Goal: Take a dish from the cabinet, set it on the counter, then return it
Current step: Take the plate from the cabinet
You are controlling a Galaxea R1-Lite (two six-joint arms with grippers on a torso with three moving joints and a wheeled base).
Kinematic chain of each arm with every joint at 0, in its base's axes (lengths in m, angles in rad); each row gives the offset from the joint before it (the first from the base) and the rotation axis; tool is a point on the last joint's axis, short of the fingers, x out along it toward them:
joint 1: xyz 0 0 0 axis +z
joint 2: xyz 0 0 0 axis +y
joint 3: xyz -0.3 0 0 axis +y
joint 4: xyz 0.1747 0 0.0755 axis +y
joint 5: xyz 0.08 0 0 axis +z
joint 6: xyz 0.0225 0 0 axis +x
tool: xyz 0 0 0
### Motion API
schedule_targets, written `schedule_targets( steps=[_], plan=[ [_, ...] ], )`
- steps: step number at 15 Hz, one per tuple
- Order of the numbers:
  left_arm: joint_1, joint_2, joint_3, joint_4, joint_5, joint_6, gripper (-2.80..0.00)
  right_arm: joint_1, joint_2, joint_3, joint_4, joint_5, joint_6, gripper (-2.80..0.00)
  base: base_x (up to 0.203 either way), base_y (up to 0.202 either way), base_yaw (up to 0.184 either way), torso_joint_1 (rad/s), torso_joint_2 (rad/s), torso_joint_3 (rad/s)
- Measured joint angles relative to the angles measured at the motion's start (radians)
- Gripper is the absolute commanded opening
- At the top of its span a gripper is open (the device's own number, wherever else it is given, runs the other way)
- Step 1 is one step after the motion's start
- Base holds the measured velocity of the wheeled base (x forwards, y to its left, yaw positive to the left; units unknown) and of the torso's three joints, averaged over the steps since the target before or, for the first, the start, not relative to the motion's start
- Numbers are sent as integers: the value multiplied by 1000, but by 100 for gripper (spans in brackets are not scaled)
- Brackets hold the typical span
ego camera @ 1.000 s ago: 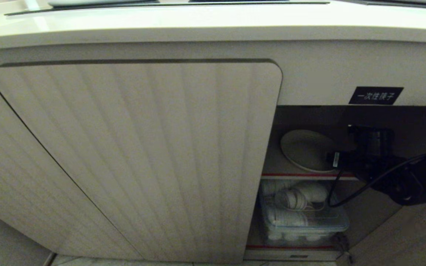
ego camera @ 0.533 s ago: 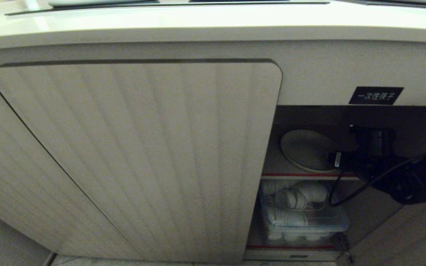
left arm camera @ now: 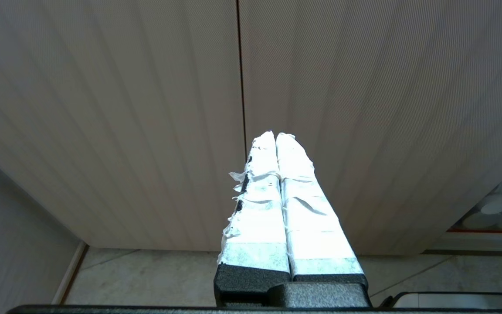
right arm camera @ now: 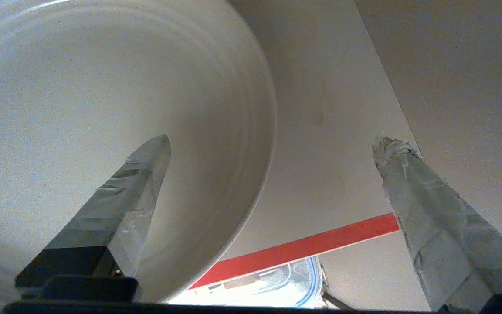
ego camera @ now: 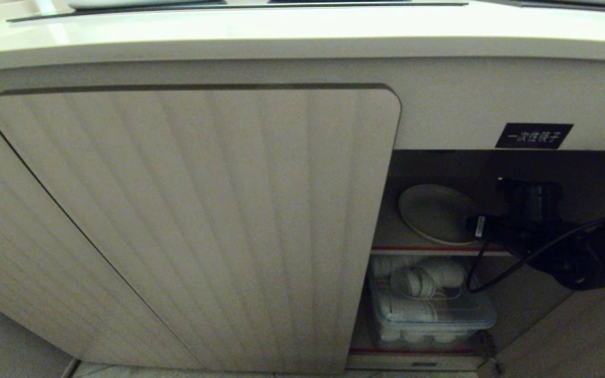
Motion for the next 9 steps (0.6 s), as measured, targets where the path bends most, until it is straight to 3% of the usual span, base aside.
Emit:
schedule_targets(
  steps=[9],
  plan=[
    [0, 0, 0, 0, 0, 0, -280, 1, -2, -19, 37, 4, 4, 0, 0, 0, 0, 0, 0, 0]
  ],
)
